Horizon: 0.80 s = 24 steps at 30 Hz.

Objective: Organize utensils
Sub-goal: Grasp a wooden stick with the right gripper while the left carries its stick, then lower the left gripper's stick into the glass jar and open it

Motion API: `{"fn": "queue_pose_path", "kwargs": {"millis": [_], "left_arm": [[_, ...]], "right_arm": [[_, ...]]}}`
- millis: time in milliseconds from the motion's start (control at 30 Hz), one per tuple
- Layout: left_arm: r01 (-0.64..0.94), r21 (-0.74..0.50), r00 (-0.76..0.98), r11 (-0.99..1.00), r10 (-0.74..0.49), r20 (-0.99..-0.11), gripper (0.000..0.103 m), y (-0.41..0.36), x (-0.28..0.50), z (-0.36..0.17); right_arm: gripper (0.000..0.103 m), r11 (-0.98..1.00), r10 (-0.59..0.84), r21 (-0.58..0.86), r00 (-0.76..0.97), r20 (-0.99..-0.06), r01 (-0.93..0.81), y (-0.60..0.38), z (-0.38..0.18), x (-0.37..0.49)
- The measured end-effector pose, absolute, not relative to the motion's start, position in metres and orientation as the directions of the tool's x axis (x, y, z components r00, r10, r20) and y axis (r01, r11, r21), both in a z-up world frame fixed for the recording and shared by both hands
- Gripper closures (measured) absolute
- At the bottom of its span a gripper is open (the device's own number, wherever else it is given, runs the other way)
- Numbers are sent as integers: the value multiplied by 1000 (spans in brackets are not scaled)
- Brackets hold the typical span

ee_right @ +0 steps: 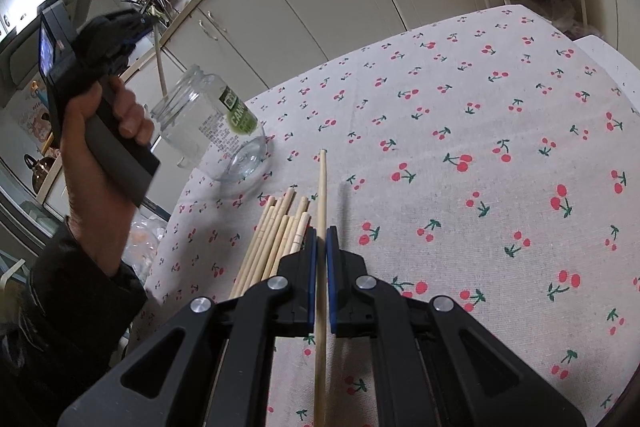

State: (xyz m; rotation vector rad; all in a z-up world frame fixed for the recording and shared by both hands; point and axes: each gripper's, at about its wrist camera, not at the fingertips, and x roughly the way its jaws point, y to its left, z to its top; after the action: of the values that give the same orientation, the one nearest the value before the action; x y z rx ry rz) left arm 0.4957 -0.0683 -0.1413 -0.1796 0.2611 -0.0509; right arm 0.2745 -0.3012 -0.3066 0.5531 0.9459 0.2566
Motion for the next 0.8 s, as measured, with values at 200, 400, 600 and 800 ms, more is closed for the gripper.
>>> {"fn": "queue_pose_path", "kwargs": {"millis": [200,400,600,800], "left_arm": [[73,-92,953,993,-97,-288,98,-77,473,-159],[107,-53,933,993,-119,-339,98,-77,450,-170],[137,-21,910,990,-134,-393,97,-73,441,-176],[143,3,893,990,-127,-432,90,-63,427,-177]], "right_arm": [[97,810,456,586,610,-648,17,-304,-292,275],[97,805,459,593,639,-617,-6,-300,-272,275],[97,801,465,599,648,-603,-17,-297,-262,273],[97,791,471,611,676,-566,-40,-295,-245,282]]}}
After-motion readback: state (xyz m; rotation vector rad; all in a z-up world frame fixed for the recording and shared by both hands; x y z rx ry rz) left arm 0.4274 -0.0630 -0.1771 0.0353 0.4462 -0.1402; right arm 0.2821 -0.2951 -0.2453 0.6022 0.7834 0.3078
